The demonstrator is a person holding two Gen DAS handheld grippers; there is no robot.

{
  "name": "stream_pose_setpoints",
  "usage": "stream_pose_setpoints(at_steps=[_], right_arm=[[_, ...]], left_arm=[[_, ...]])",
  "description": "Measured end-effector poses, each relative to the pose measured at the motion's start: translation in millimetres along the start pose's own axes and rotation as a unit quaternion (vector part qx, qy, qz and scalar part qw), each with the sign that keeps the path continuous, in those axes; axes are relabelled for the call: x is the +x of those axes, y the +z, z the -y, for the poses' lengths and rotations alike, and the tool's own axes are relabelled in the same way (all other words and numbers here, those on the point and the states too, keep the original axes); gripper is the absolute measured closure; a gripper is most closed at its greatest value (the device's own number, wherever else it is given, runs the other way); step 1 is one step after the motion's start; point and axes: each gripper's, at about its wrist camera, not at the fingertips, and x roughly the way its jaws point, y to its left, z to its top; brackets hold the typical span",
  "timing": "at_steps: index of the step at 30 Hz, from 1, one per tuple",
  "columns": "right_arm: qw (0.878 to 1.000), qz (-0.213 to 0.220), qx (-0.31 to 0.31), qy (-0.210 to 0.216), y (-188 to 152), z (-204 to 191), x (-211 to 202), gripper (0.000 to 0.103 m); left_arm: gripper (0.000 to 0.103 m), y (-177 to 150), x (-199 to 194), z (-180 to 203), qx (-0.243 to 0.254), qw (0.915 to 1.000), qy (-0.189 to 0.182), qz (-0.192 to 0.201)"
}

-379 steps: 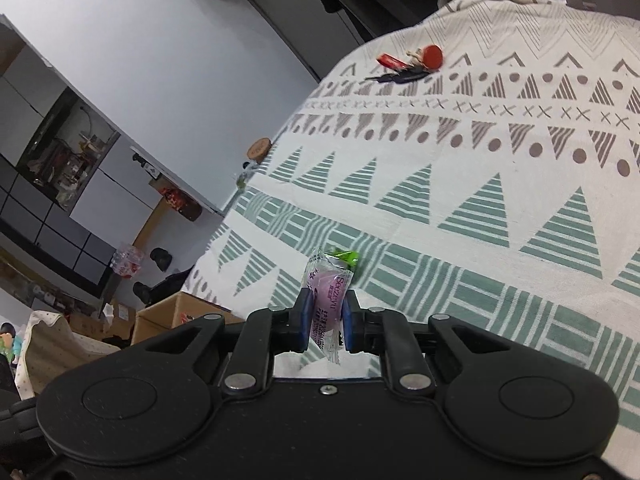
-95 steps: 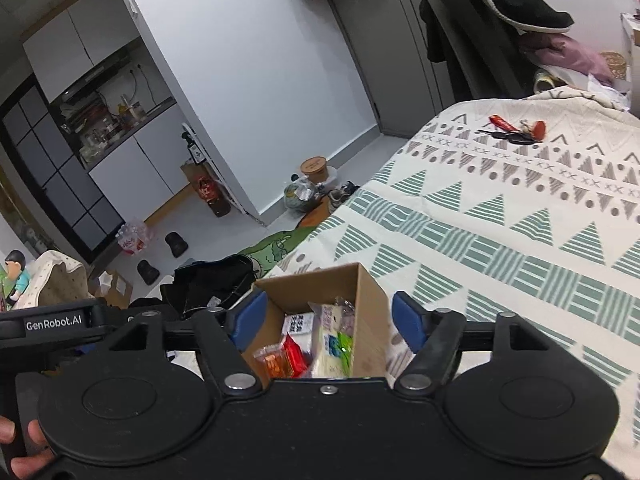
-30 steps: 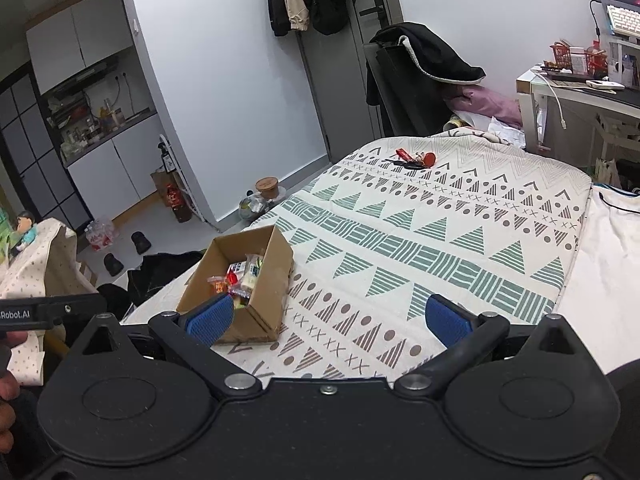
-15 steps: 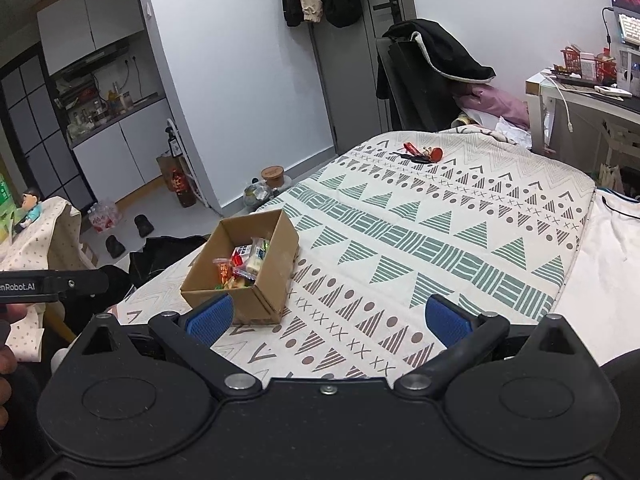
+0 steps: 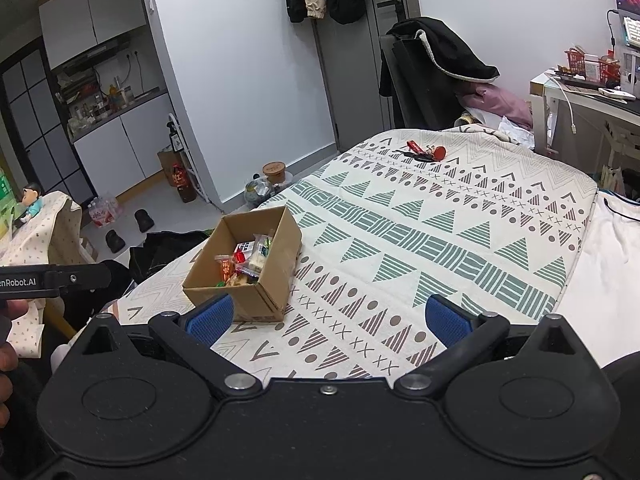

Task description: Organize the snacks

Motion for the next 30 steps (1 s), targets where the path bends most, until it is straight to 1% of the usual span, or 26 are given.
stream_pose_setpoints(at_steps=[30], right_arm=[[1.000, -0.002, -0.015, -0.006, 4.3, -11.9, -2.0, 0.000]], left_arm=[[0.000, 0.0, -1.5, -2.6, -0.002, 1.0000, -0.002, 0.000]])
